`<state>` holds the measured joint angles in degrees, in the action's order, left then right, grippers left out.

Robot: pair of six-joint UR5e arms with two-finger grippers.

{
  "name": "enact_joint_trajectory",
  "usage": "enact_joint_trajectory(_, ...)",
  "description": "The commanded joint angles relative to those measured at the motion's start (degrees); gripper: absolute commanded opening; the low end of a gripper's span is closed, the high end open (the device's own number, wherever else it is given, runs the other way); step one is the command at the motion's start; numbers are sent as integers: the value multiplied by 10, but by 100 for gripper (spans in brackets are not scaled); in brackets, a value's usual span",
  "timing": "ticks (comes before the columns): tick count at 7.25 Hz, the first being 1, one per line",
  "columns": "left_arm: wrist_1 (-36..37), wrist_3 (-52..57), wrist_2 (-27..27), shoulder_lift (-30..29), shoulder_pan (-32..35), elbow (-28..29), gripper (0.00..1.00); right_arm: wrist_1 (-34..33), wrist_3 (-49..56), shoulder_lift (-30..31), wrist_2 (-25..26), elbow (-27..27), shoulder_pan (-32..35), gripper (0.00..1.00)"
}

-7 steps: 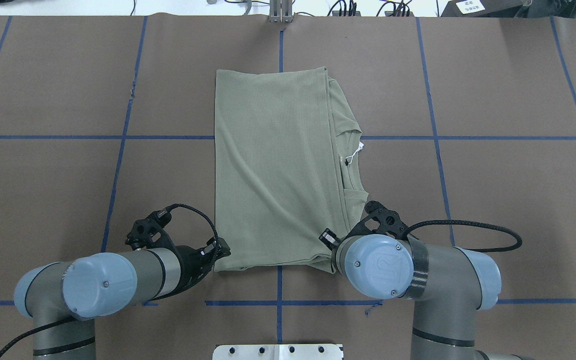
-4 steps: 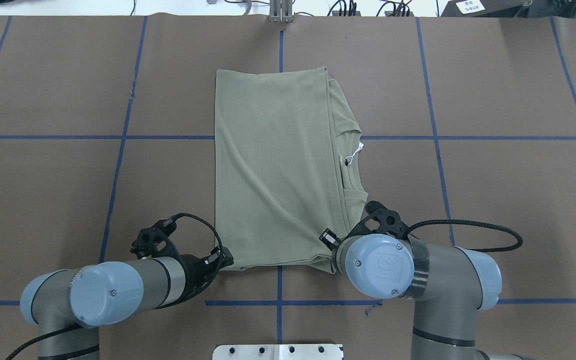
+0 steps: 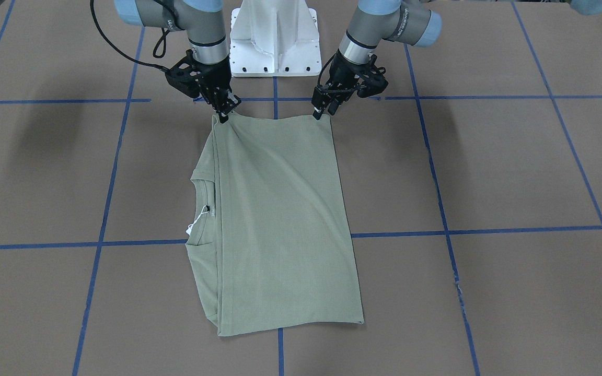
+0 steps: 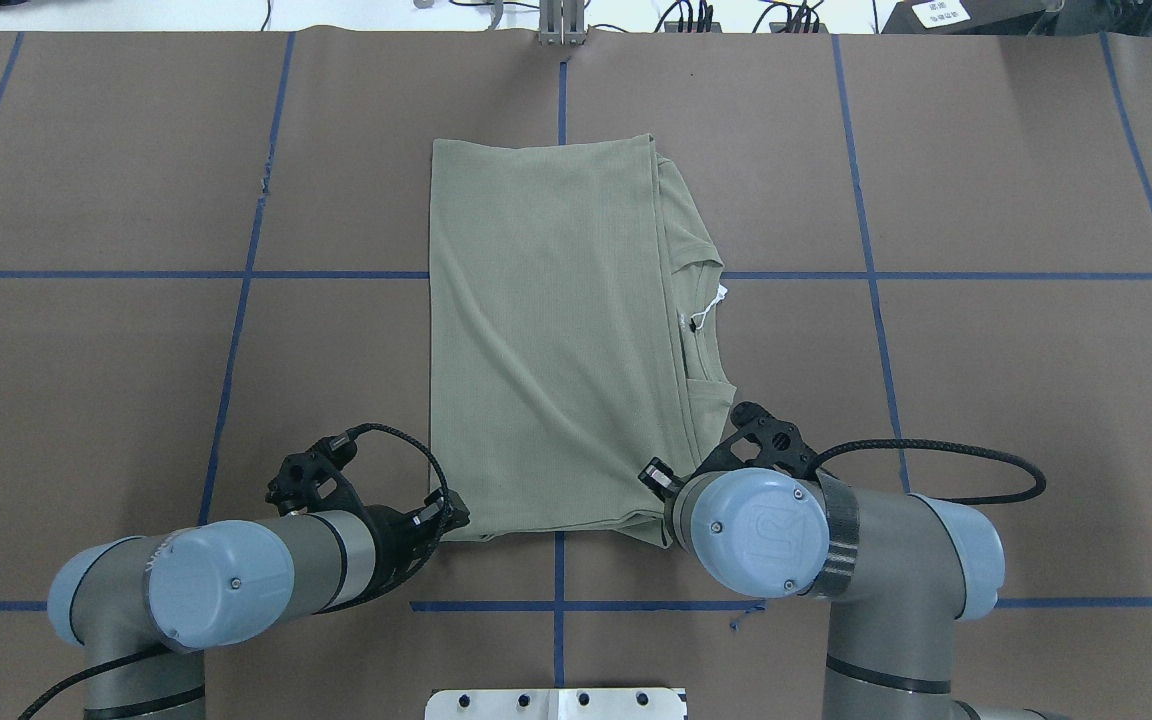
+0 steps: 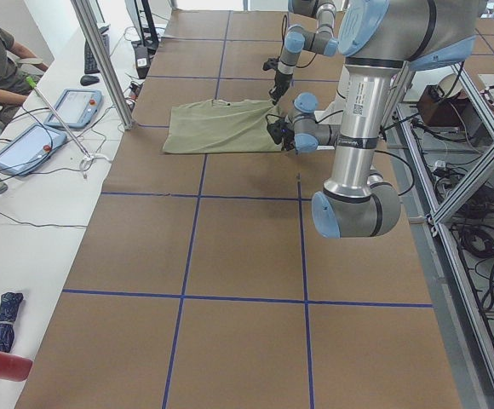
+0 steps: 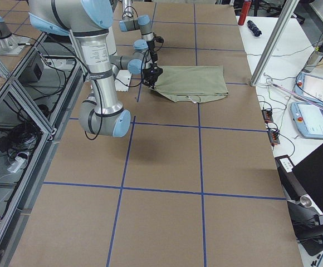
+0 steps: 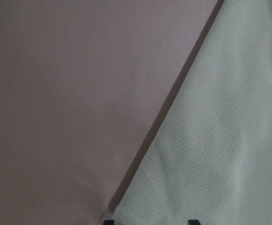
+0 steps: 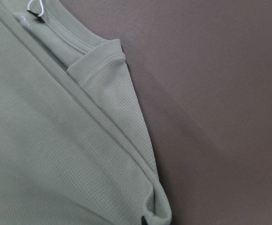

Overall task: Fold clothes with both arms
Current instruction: 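Move the left gripper to the other near corner and grasp both corners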

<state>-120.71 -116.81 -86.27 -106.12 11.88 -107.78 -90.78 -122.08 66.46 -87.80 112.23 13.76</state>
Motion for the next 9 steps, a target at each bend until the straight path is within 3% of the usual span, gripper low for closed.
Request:
enact_joint_trajectory(1,0,0,6,-8,-2,19,61,0,0,0,0,0,-1,0)
enact_joint_trajectory(3,0,-1,5,-12,-3,20,56,0,0,0,0,0,0,0)
enact_joint_trajectory(4,0,-3,6,-12,-3,16,22,0,0,1,0,1,-1,0)
enact_joint_trajectory(5,0,-3,5,-13,-2,12,0,0,0,1,0,4,0,0)
enact_joint_trajectory(9,12,-3,3,-10,1,-16,0,0,-2,4,1,8,1,0)
